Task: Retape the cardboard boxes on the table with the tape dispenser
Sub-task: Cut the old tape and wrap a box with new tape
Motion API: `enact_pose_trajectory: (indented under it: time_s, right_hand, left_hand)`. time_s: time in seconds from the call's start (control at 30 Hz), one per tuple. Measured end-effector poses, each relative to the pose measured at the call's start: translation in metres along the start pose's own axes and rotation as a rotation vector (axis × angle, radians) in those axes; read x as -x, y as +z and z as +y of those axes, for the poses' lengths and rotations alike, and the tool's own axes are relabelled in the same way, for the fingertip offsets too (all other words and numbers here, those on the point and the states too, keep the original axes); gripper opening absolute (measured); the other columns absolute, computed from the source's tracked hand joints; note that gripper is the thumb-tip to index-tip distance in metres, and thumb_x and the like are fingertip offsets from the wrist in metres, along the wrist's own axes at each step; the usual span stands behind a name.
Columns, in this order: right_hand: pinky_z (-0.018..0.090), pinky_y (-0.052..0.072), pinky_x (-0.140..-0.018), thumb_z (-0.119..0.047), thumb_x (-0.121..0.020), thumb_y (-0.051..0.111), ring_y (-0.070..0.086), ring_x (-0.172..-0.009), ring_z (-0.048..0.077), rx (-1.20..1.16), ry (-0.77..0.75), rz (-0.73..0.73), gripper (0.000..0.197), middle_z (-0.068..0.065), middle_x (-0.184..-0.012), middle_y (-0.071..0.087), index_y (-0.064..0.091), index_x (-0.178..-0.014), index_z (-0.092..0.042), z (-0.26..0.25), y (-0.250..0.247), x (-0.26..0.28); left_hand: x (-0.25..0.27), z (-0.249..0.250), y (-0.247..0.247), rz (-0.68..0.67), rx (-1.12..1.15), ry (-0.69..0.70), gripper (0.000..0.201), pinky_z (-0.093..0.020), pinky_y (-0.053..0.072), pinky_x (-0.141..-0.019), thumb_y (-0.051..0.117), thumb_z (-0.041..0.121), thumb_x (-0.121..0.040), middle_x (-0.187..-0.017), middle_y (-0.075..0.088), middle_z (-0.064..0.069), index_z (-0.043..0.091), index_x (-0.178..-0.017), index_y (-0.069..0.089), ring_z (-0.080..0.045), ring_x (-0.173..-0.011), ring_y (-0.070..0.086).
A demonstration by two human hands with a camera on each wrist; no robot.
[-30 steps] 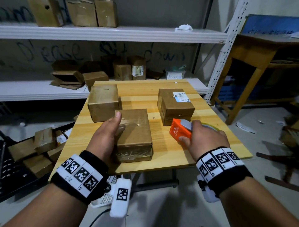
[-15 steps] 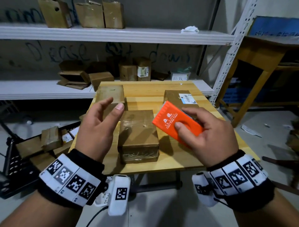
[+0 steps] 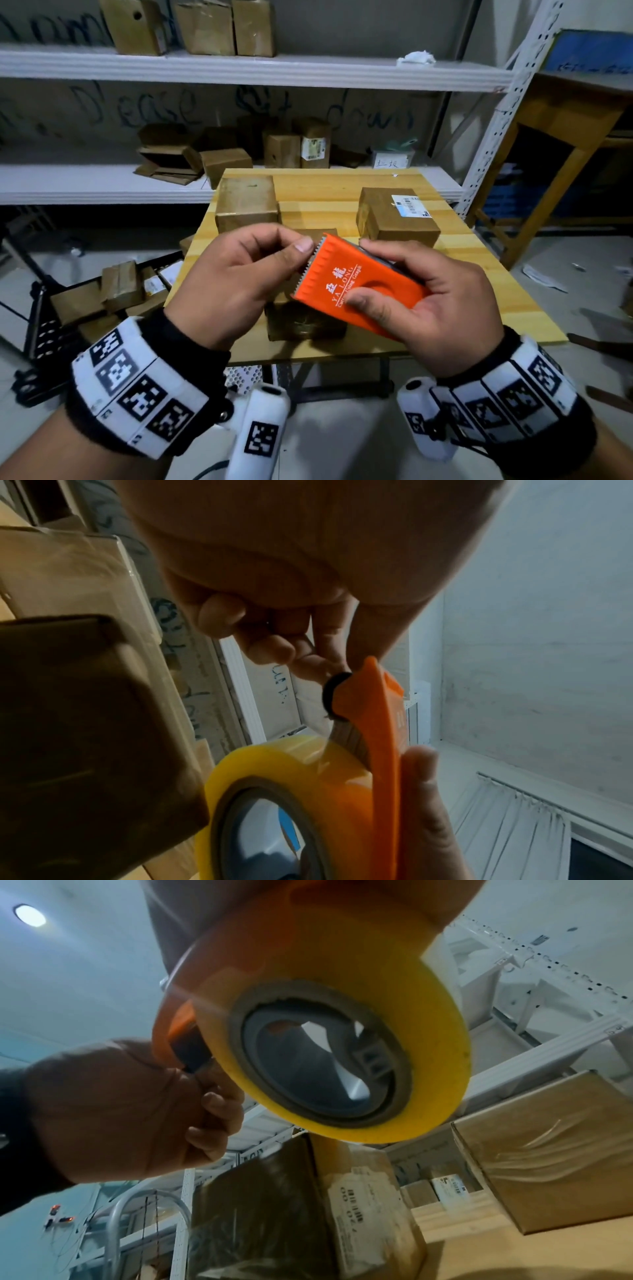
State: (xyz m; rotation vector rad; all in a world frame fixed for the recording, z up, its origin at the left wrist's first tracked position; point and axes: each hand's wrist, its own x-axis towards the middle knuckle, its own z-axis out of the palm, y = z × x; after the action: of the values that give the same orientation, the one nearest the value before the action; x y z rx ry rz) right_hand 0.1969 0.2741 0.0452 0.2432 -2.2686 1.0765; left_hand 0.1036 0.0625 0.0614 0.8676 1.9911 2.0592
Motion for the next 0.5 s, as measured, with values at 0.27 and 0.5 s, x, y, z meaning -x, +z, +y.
enact_pose_trajectory:
  time_s: [0.27, 0.5]
  right_hand:
    - [0.010, 0.056, -0.081, -0.066, -0.082, 0.071, 0.070, -0.103, -0.005, 0.008, -0.020, -0.014, 0.063, -0.021, -0.116, 0.072, 0.072, -0.129, -0.024, 0.003, -0.004, -0.001]
    - [0.013, 0.057, -0.084, -0.072, -0.081, 0.068, 0.072, -0.099, -0.005, 0.138, -0.016, -0.087, 0.063, -0.018, -0.118, 0.075, 0.074, -0.128, -0.032, 0.005, -0.016, -0.011]
  left_hand:
    - [-0.002, -0.011, 0.000, 0.057, -0.183, 0.053, 0.021, -0.023, 0.052, -0.069, 0.068, 0.039, -0.089, -0.080, 0.074, 0.000, 0.020, -0.085, 0.072, -0.009, -0.075, 0.067]
    - [0.001, -0.016, 0.011, 0.195, -0.430, 0.090, 0.015, -0.027, 0.051, -0.062, 0.068, 0.029, -0.097, -0.075, 0.074, 0.008, 0.025, -0.083, 0.071, -0.005, -0.066, 0.066]
